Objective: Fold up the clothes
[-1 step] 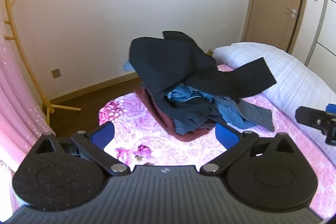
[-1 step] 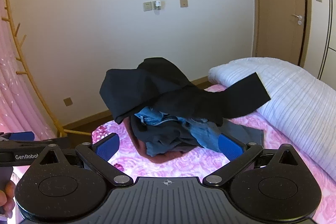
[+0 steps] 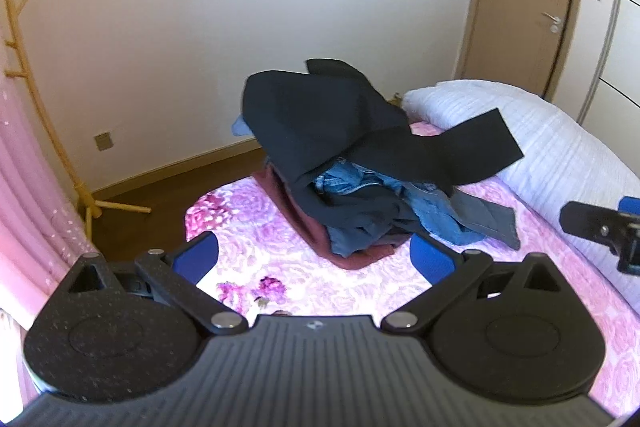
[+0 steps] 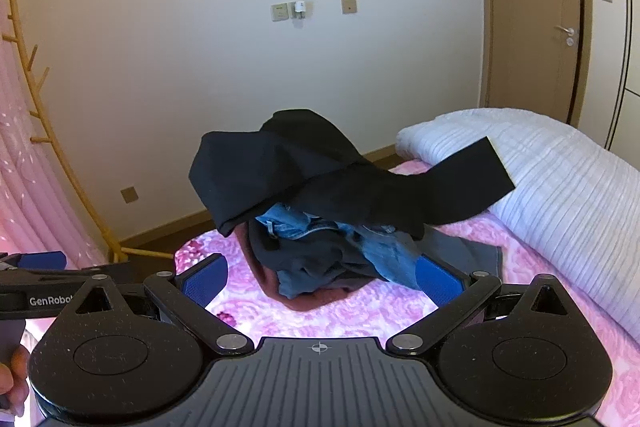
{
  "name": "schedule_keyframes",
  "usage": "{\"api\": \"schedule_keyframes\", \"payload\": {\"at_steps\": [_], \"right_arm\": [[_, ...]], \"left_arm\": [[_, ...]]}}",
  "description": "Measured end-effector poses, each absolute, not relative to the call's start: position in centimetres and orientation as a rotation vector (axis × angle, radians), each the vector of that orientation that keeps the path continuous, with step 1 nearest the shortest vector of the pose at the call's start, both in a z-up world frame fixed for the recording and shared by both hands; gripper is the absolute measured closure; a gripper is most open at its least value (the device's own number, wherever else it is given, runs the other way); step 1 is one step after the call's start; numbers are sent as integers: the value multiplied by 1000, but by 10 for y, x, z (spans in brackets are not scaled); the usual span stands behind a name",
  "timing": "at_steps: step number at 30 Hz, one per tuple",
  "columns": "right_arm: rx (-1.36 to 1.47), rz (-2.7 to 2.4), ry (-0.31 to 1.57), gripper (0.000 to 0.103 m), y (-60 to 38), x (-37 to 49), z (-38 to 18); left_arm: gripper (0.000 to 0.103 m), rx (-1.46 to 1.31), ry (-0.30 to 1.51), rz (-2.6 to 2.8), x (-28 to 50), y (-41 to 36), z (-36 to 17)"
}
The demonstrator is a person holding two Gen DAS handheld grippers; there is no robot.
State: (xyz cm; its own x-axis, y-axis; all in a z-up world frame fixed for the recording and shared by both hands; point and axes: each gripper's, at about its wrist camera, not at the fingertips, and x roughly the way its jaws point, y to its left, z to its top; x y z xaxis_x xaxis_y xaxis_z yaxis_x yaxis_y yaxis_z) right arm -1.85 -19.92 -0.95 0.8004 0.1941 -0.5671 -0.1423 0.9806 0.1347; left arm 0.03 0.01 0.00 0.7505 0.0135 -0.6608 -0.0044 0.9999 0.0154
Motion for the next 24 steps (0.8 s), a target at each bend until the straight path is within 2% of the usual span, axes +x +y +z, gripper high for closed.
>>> {"api": "schedule_keyframes", "payload": {"at_steps": [24], "right_arm": [[62, 108, 634, 1, -203, -11, -19]], "left_arm": [[2, 27, 727, -30, 2, 2, -11]]}}
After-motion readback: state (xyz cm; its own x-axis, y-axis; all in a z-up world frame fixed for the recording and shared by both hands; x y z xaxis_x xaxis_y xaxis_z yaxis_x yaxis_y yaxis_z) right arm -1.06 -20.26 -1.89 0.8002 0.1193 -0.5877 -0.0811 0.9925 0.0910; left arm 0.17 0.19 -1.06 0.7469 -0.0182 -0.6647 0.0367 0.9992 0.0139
